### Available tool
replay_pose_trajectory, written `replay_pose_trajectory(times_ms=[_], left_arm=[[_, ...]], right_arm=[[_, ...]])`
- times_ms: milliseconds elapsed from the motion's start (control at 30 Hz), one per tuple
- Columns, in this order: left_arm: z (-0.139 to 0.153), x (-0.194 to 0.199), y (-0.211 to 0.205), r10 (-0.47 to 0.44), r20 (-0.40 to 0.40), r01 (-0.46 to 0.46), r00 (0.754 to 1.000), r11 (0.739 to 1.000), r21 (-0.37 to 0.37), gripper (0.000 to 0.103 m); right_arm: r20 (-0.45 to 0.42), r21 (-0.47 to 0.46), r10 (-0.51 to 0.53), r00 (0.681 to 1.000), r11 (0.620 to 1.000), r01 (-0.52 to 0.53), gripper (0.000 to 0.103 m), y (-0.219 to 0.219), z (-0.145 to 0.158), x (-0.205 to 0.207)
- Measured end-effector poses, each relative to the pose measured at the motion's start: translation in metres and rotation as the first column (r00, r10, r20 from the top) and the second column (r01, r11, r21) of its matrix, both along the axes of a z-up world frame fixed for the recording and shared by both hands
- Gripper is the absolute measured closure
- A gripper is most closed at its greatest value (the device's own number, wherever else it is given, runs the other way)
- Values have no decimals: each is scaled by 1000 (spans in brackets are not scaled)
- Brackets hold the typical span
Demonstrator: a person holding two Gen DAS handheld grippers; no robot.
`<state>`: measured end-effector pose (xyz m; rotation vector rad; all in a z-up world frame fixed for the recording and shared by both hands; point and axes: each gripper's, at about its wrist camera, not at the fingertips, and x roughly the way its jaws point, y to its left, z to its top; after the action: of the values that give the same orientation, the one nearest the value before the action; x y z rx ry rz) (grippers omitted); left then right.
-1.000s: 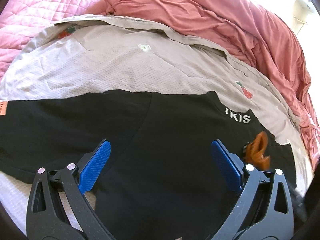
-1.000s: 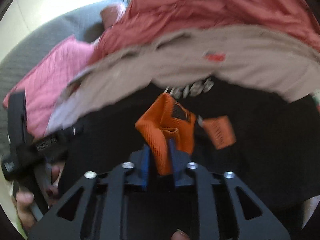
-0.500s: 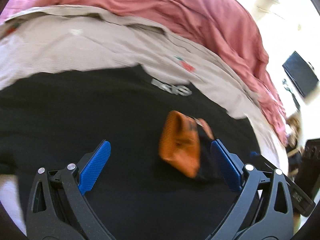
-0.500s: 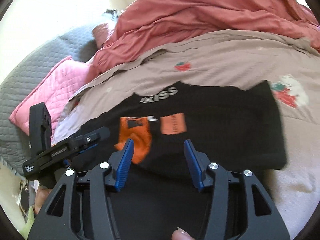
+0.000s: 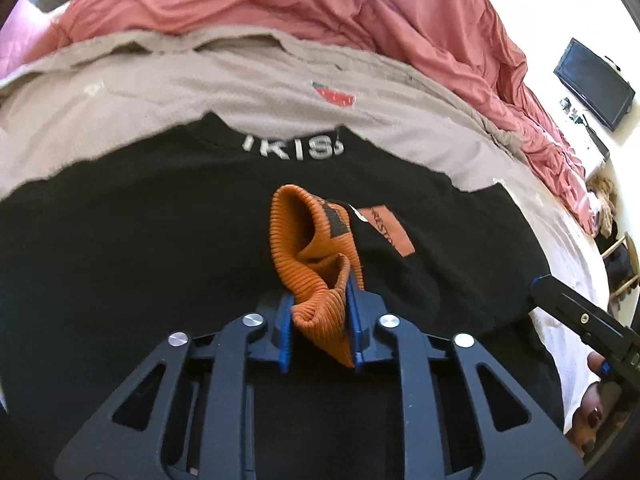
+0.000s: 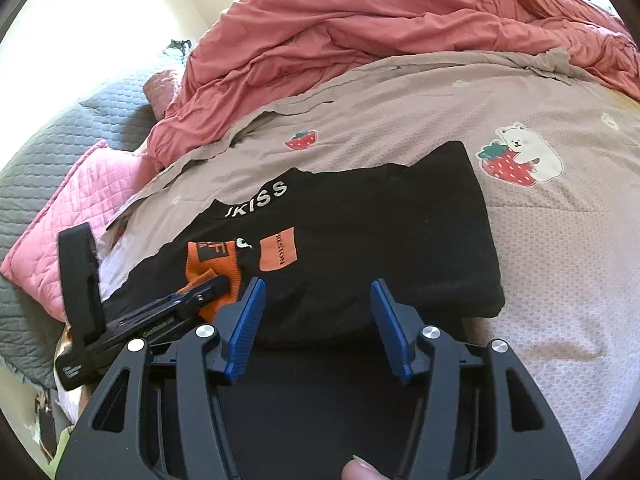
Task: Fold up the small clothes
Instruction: 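Carry the cuff across the shirt body with the left gripper and release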
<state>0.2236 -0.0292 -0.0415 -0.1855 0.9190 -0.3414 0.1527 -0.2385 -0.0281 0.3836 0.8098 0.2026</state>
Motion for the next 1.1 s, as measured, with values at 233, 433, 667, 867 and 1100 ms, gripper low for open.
replay_pose_trajectory(times_ms=[233,433,667,867,1100], left_arm=[[35,-6,65,156,92,-152,984,987,-44,93],[29,-11,114,243,9,-242,970,967,-83,93],[31,-19,142,303,-12,-303,953,946,-112,90],[36,-20,140,237,-2,-233,972,953,-193,79],[-2,-5,101,202,-99,-206,974,978,-36,60]], right_arm=[[0,-15,20,1000,1000,-20,49,8,1,1],[-30,-92,15,999,996,-18,49,22,-4,7],[-34,-138,2,999,990,-6,49,30,-1,21],[-42,-195,7,999,981,-15,49,41,-3,32],[-78,-194,3,997,981,-18,49,43,-15,36]])
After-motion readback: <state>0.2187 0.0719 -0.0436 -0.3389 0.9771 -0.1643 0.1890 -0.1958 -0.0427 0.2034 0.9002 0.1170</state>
